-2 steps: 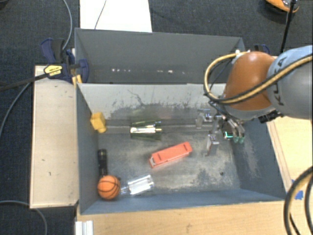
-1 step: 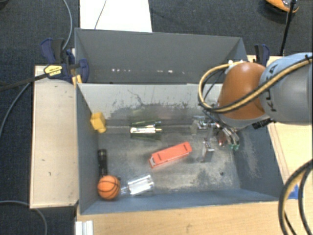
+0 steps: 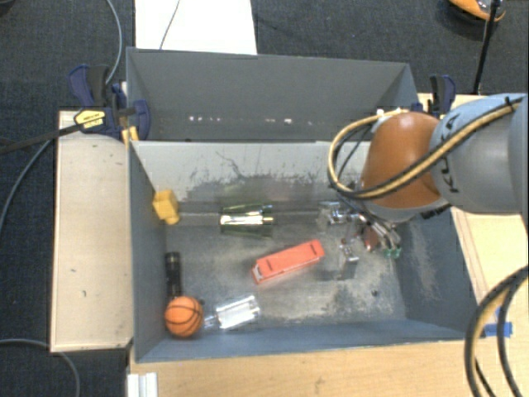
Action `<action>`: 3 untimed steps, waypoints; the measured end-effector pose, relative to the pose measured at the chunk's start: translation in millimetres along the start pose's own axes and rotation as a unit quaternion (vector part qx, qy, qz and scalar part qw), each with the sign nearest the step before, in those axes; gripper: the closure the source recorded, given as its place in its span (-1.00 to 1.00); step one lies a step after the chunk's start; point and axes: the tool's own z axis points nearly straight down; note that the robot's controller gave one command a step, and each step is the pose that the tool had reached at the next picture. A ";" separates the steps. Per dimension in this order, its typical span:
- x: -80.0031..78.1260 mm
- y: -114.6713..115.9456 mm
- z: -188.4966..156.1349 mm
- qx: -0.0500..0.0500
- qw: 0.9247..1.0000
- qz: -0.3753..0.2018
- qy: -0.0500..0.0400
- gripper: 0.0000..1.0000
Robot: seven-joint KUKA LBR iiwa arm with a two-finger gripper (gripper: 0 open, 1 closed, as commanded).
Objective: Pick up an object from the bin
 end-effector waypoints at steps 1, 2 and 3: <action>-4.8 58.3 6.5 -0.004 1.000 -0.022 -0.001 -1.00; -4.1 84.3 7.6 -0.003 0.999 -0.038 -0.001 1.00; -2.0 77.0 8.0 -0.002 0.999 -0.042 0.000 1.00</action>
Offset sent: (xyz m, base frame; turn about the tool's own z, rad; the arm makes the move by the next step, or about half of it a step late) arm -0.0125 0.0472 -0.0105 -0.1184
